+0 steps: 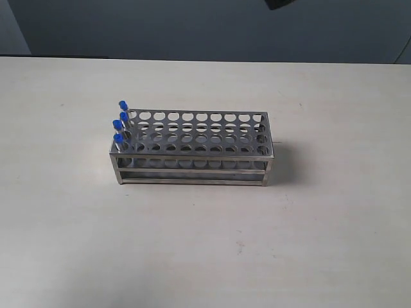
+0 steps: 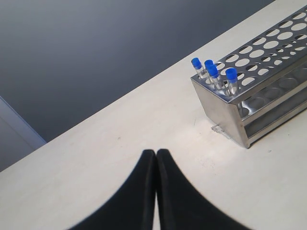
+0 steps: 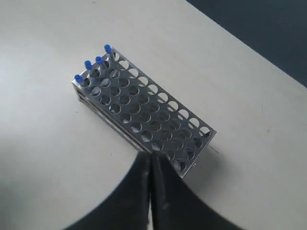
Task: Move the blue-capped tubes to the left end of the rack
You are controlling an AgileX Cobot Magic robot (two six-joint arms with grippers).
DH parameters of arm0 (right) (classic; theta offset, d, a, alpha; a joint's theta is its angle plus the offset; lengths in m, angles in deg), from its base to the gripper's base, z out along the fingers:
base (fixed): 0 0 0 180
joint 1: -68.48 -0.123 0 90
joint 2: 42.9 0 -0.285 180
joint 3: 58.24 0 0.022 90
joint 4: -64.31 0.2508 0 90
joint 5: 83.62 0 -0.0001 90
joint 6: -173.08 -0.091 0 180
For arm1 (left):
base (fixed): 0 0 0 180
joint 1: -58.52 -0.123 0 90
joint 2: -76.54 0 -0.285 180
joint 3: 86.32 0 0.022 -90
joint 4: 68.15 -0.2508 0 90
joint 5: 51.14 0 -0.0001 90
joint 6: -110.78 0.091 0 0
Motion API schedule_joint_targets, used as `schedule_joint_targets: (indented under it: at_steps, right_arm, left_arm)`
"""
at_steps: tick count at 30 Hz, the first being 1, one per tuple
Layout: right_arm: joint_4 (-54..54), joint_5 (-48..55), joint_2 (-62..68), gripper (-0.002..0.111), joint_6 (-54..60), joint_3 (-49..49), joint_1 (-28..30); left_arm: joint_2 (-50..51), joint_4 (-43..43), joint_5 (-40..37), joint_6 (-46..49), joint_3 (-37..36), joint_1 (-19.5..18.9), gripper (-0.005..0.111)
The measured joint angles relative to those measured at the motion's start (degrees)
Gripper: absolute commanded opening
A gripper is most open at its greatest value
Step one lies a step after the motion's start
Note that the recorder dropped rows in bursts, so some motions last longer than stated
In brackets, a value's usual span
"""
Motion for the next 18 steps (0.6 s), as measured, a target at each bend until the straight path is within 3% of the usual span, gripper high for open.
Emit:
schedule_joint_targets:
  at_steps: [6,10,13,16,18]
  right_arm:
    - [-8.0,-0.4,-6.3,0.000,-9.6,-3.8,0.0]
    - [-8.1,-5.5,-13.7,0.000,-10.3,-14.1,0.2]
    - [-7.1,-19.3,-22.0,0.000,-10.4,-26.8,4.3]
    - [-1.6,-49.7,-33.8,0.000,-10.4,-50.7,20.3]
    - [2.0,-64.3,-38.1,0.000,-10.8,-60.8,27.7]
  left_arm:
    - [0.0,0.0,0.0,0.0,0.0,0.0,0.001]
    - [0.0,0.0,0.0,0.0,0.0,0.0,0.001]
    - [0.0,0.0,0.0,0.0,0.0,0.0,0.001]
    - [0.0,0.0,0.0,0.0,0.0,0.0,0.001]
    - [0.0,0.0,0.0,0.0,0.0,0.0,0.001]
